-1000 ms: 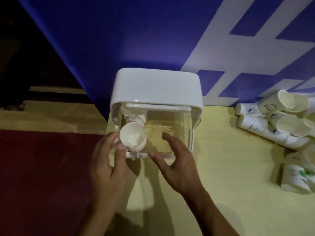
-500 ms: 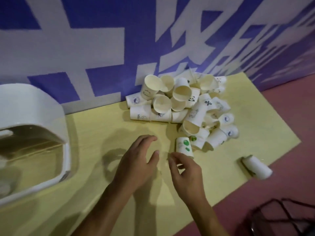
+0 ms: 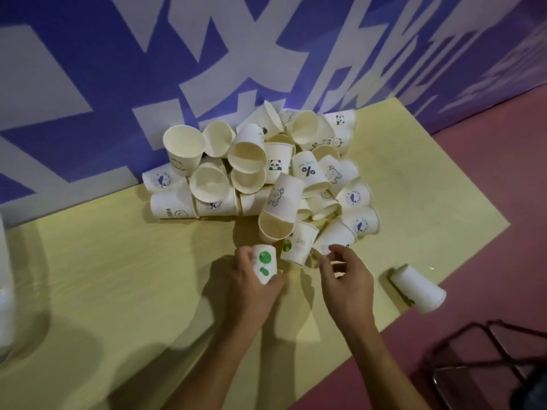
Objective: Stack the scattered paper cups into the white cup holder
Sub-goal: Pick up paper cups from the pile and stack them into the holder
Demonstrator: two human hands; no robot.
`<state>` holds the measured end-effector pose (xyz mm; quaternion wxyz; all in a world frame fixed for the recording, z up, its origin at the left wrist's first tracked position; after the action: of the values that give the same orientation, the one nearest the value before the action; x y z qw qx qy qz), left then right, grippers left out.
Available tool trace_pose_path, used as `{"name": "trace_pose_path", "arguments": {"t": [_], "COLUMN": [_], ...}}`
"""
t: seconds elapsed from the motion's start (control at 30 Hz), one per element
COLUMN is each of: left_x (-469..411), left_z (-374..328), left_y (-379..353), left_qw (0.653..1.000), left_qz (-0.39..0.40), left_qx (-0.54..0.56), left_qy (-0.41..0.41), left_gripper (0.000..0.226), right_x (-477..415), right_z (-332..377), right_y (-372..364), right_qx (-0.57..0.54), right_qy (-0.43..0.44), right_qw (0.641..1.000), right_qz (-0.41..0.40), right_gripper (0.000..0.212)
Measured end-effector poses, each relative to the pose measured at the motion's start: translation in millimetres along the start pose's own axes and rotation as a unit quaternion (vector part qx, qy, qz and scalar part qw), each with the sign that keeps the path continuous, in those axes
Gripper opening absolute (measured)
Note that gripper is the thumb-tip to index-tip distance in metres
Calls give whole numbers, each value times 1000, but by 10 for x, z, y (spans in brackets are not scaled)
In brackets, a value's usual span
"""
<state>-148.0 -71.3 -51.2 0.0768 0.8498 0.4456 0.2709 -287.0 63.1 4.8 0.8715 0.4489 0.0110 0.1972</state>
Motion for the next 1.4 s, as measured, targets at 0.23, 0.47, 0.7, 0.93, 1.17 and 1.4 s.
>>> {"name": "trace_pose_path", "arguments": {"t": [0.23, 0.47, 0.7, 0.93, 1.17, 1.4], "left_x": [120, 218, 371, 561, 1028, 1506], "left_z": [138, 215, 309, 275, 513, 971], "left_y": [810, 1272, 1669, 2460, 3520, 4371], "left_qw": [996, 994, 990, 976, 960, 930], "left_qz": [-83, -110, -130, -176, -212, -267], "left_qx": [15, 16, 53, 89, 134, 208], "left_qy": [1, -2, -13, -94, -123, -145], "left_gripper": [71, 58, 69, 56, 68, 73], "right_x": [-525, -712, -309, 485, 1549, 2472], "right_z": [610, 1033, 1333, 2015, 2641, 2972], "right_y": [-232, -597, -497, -722, -1187, -1562], "right_qx": [45, 170, -1, -3, -54, -135], "right_qy": [28, -21, 90, 243, 316, 269], "right_qw": [998, 985, 996, 965, 928, 918], "right_qz": [36, 34, 9, 95, 192, 259], "right_gripper": [74, 85, 59, 74, 70, 64]}}
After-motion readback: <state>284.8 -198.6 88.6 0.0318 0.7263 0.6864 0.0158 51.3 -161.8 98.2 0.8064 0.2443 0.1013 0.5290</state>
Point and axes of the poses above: each hand's wrist, its own x-axis away from the middle knuckle, its own y-axis out of the back of the hand, z = x × y, the point moved 5 cm from there along -x, towards the middle knuckle, and after that the axes turned 11 degrees about x, right-handed, at the moved point
